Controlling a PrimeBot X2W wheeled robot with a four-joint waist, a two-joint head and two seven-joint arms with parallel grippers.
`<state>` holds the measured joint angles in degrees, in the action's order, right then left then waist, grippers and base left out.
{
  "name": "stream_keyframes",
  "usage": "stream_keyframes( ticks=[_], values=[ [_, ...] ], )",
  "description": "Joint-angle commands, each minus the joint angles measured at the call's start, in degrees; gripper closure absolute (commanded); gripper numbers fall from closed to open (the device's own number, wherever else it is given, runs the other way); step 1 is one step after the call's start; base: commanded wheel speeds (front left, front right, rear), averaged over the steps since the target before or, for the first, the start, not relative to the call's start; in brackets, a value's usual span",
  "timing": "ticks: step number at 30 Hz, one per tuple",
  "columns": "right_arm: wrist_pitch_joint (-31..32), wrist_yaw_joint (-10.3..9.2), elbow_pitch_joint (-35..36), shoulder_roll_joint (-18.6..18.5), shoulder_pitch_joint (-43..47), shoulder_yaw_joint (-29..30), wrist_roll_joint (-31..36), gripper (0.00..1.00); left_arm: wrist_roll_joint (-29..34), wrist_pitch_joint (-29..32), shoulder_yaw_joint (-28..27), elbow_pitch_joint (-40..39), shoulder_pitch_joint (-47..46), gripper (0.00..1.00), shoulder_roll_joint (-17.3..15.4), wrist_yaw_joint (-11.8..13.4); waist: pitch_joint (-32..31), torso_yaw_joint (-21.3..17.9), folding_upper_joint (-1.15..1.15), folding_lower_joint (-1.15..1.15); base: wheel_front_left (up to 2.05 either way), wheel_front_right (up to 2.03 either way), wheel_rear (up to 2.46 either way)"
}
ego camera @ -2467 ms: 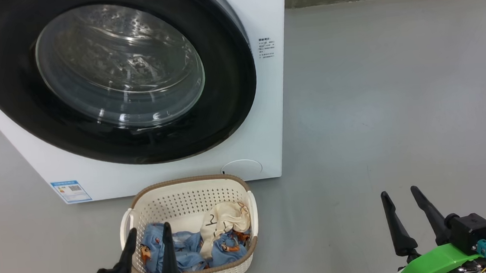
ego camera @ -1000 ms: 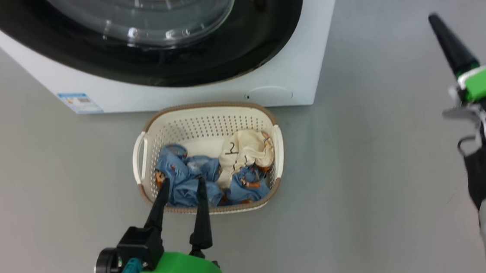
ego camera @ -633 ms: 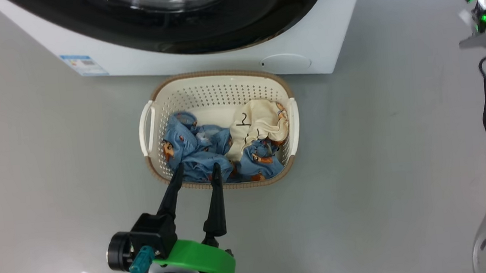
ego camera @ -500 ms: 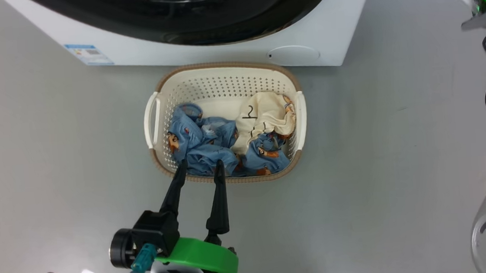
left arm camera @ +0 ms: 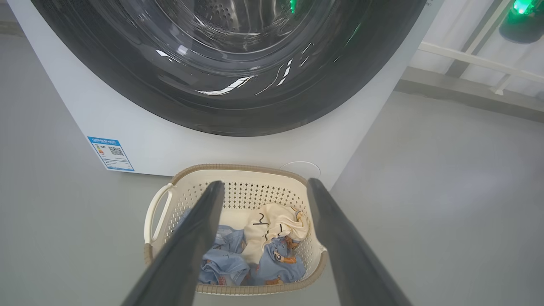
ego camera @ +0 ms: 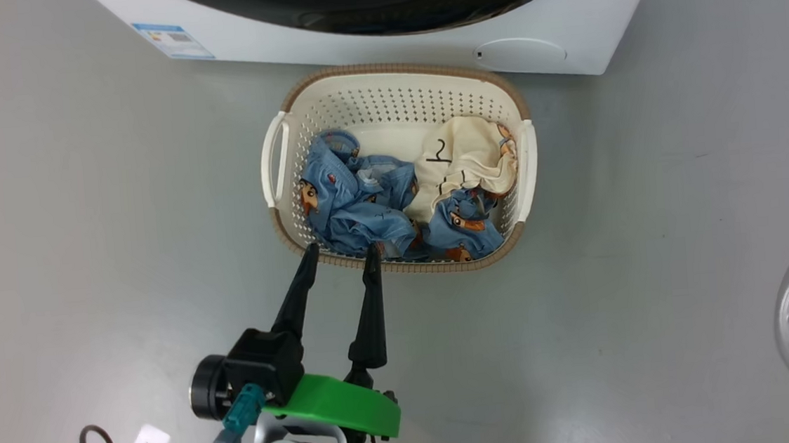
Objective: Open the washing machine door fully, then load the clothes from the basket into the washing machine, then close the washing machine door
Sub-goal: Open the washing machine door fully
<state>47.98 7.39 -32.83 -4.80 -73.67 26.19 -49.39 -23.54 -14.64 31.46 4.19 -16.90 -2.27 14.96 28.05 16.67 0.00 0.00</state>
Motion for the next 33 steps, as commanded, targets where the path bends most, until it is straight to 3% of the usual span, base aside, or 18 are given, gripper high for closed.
stream_keyframes(
  ticks=[1,22,33],
  values=[
    [1.05,0.10,0.04,1.55,-3.41,0.33,0.57,1.00,-0.51,-0.36,-1.18,-1.47,-0.89,0.00,-0.61,0.53,0.70,0.63,0.00,0.00,0.00,0.00,0.00],
    [6.84,0.10,-20.13,1.90,-17.63,13.50,8.31,1.00,-1.16,-0.36,0.02,-2.08,-1.09,0.00,-0.61,1.18,1.85,2.62,0.00,0.00,0.00,0.00,0.00],
    [7.95,0.10,-24.36,1.91,-18.62,17.23,12.63,1.00,-1.18,-0.36,-0.02,-1.87,-1.07,0.00,-0.61,1.28,1.04,2.66,0.00,0.00,0.00,0.00,0.00]
  ],
)
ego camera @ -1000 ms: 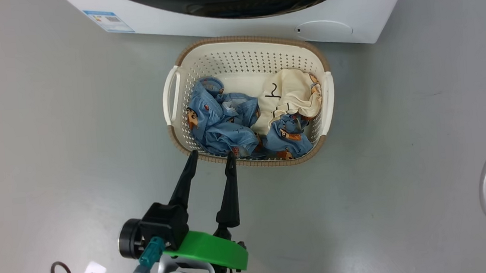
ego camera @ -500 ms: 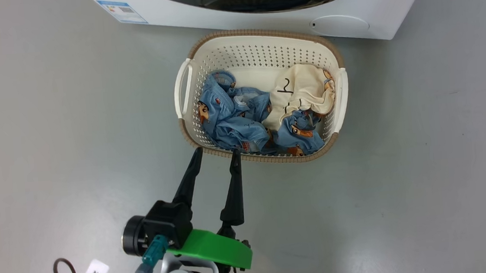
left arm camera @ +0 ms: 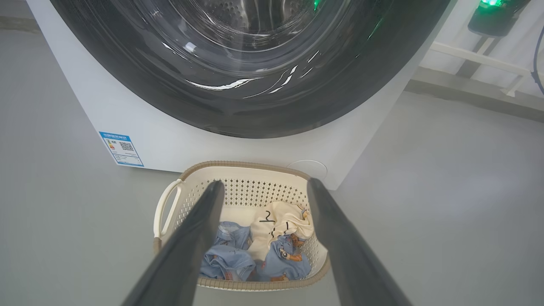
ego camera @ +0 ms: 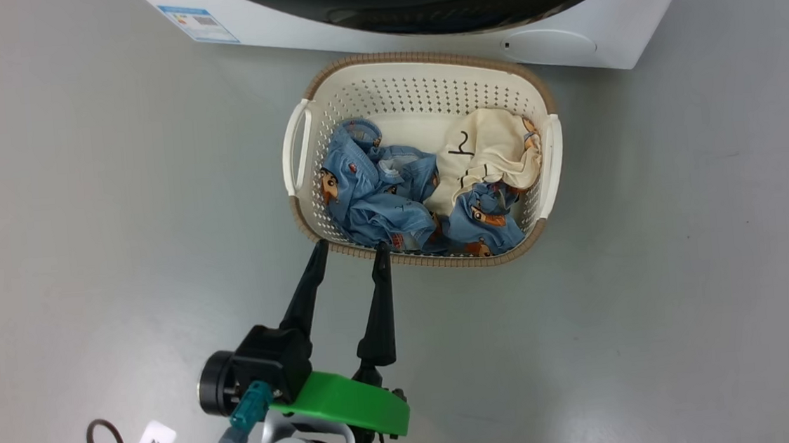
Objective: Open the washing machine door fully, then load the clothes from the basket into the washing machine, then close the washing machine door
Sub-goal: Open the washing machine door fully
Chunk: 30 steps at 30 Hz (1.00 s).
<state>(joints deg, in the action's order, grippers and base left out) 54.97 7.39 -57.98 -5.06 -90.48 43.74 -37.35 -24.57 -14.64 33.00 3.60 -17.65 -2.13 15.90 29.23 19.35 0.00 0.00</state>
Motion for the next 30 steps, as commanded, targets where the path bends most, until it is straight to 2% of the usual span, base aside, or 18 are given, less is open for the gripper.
stream_keyframes(
  ticks=[1,19,30],
  values=[
    [0.97,0.10,0.60,2.17,-1.61,-0.07,0.76,1.00,-0.11,-0.36,-1.62,-1.22,-0.25,0.00,-0.75,0.32,-0.32,-0.07,0.00,0.00,0.00,0.00,0.00],
    [2.89,0.10,-3.34,2.18,2.62,-2.92,-0.50,1.00,1.00,-0.36,-2.61,-0.53,0.04,0.00,-0.75,-0.01,-2.98,-1.23,0.00,0.00,0.00,0.00,0.00],
    [4.51,0.10,-6.26,2.18,6.24,-8.84,-5.48,1.00,1.69,-0.36,-3.31,-0.07,1.16,0.00,-0.75,-0.43,-5.99,-1.81,0.00,0.00,0.00,0.00,0.00]
  ],
)
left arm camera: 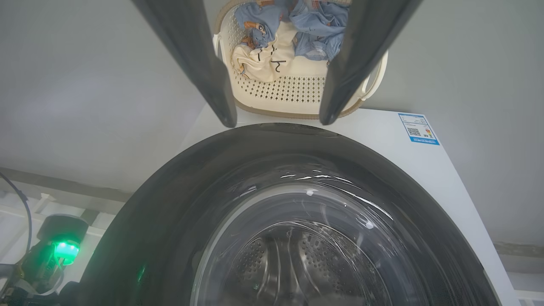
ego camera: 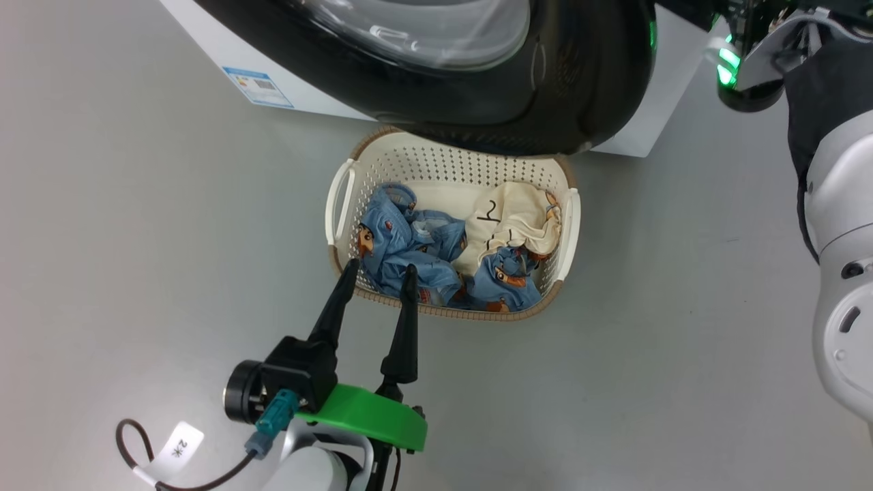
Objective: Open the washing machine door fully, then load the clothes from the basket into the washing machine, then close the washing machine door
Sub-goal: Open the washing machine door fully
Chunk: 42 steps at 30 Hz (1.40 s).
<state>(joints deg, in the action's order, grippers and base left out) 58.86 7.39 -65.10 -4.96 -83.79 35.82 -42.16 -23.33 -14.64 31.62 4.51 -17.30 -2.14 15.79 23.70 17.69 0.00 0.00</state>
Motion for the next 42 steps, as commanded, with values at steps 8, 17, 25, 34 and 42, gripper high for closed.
stream_keyframes(
  ticks=[8,17,25,34,42],
  values=[
    [1.54,0.10,-0.13,2.08,2.06,-6.24,-6.42,1.00,0.79,-0.36,-2.37,-0.83,1.52,0.00,-0.74,-0.56,-1.77,-0.54,0.00,0.00,0.00,0.00,0.00],
    [1.88,0.10,-0.26,2.08,6.43,-14.90,-14.88,1.00,1.22,-0.36,-2.92,-0.63,2.48,0.00,-0.74,-0.97,-3.76,-1.18,0.00,0.00,0.00,0.00,0.00],
    [2.47,0.10,1.24,2.08,10.69,-25.61,-25.90,1.00,1.61,-0.36,-3.44,-0.41,3.24,0.00,-0.74,-1.45,-5.20,-1.61,0.00,0.00,0.00,0.00,0.00],
    [1.75,0.10,5.08,2.08,15.06,-38.27,-37.67,1.00,1.90,-0.36,-3.74,-0.27,3.67,0.00,-0.74,-1.72,-5.55,-1.74,0.00,0.00,0.00,0.00,0.00],
    [-0.02,0.10,9.63,2.08,19.39,-49.39,-47.46,1.00,2.25,-0.36,-3.99,-0.16,4.41,0.00,-0.74,-1.78,-6.48,-1.97,0.00,0.00,0.00,0.00,0.00]
  ],
)
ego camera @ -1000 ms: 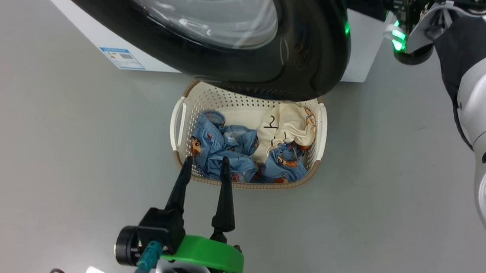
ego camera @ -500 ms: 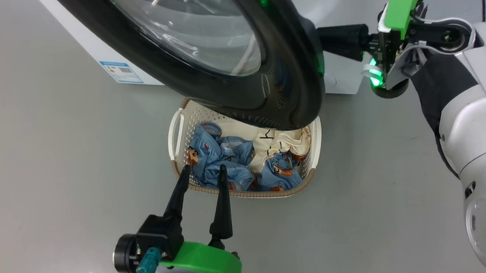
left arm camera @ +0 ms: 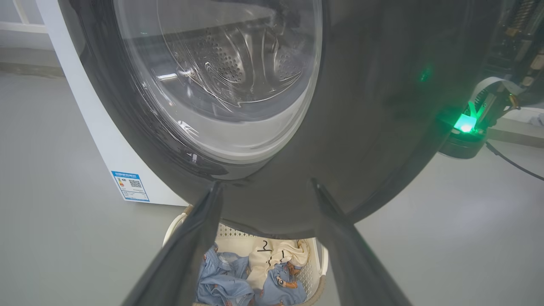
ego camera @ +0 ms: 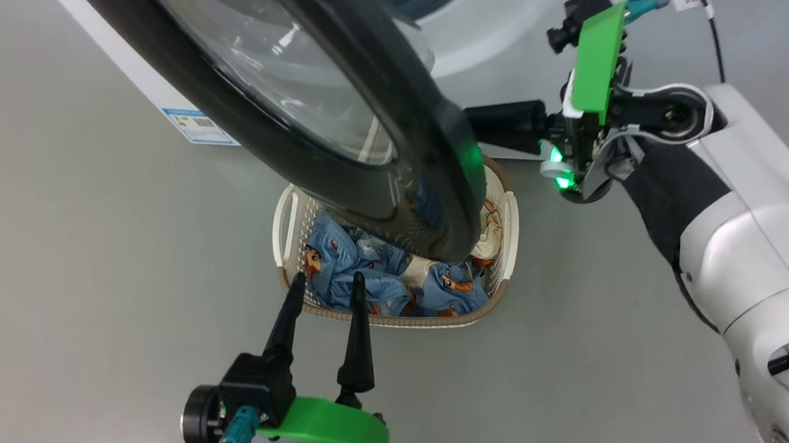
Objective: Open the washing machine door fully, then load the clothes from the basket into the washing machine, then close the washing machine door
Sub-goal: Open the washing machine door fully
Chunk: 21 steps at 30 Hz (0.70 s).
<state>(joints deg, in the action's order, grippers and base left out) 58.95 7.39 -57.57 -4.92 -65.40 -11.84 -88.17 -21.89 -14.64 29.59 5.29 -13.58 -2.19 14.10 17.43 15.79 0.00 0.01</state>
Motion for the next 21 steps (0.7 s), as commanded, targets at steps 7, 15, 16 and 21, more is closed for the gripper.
stream_keyframes(
  ticks=[7,15,16,21],
  values=[
    [-2.25,0.10,5.56,2.04,3.62,-9.55,-7.03,1.00,1.07,-0.36,-2.33,-0.89,1.25,0.00,-0.68,-0.18,-0.82,-0.36,0.00,-0.01,0.00,0.00,0.00],
    [-4.94,0.10,8.13,2.04,5.53,-17.63,-12.70,1.00,1.37,-0.36,-2.59,-0.91,1.94,0.00,-0.68,-0.29,-1.54,-0.46,0.00,-0.01,0.00,0.00,0.00],
    [-5.23,0.10,8.30,2.04,5.69,-18.41,-13.38,1.00,1.42,-0.36,-2.57,-0.86,2.04,0.00,-0.68,-0.32,-1.65,-0.45,0.00,-0.01,0.00,0.00,0.00],
    [-6.64,0.10,8.92,2.04,6.00,-21.97,-16.37,1.00,1.65,-0.36,-2.78,-0.68,2.43,0.00,-0.68,-0.39,-1.99,-0.51,0.00,-0.01,0.00,0.00,0.00]
  ],
)
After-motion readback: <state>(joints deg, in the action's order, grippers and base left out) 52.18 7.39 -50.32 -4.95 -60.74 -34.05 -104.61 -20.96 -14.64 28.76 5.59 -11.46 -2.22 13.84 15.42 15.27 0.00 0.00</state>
